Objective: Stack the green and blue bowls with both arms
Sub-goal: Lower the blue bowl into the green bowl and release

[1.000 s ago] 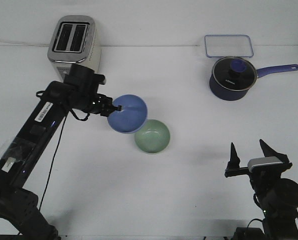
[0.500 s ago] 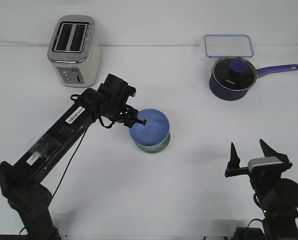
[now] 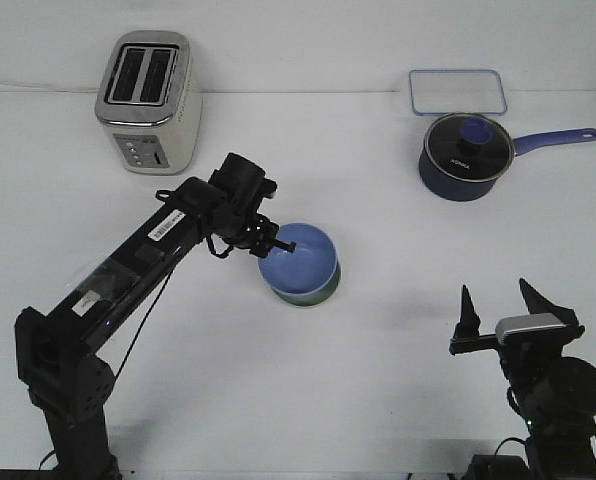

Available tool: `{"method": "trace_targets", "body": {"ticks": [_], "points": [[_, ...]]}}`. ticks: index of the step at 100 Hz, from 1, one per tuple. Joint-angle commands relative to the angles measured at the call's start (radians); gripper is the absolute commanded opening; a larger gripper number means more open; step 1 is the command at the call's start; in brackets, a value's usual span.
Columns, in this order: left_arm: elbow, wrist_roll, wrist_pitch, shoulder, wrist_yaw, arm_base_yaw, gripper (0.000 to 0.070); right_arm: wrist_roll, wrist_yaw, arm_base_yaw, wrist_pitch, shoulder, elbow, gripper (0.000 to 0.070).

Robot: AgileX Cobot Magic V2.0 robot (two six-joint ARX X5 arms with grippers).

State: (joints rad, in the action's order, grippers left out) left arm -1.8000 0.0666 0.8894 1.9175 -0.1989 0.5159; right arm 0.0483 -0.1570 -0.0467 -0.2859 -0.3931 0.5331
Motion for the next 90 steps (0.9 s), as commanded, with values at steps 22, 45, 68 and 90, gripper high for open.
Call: {"method": "trace_targets", "body": {"ticks": [22,45,68,90], "points": [[-0.023,0.003,-0.009,0.039,-0.019,0.016,0.0006,0.005,0.001,0.000,0.011,0.001,0.001,0.0601],[-0.023,0.002,-0.010,0.049,-0.019,0.021,0.0016,0.005,0.001,0.000,0.011,0.001,0.001,0.0601],[-0.023,0.002,-0.013,0.049,-0.019,0.021,0.0144,0.005,0.001,0.000,0.012,0.001,0.001,0.0601],[-0.023,-0.003,-0.015,0.049,-0.020,0.021,0.0194,0.005,0.001,0.000,0.015,0.001,0.001,0.0601]]}}
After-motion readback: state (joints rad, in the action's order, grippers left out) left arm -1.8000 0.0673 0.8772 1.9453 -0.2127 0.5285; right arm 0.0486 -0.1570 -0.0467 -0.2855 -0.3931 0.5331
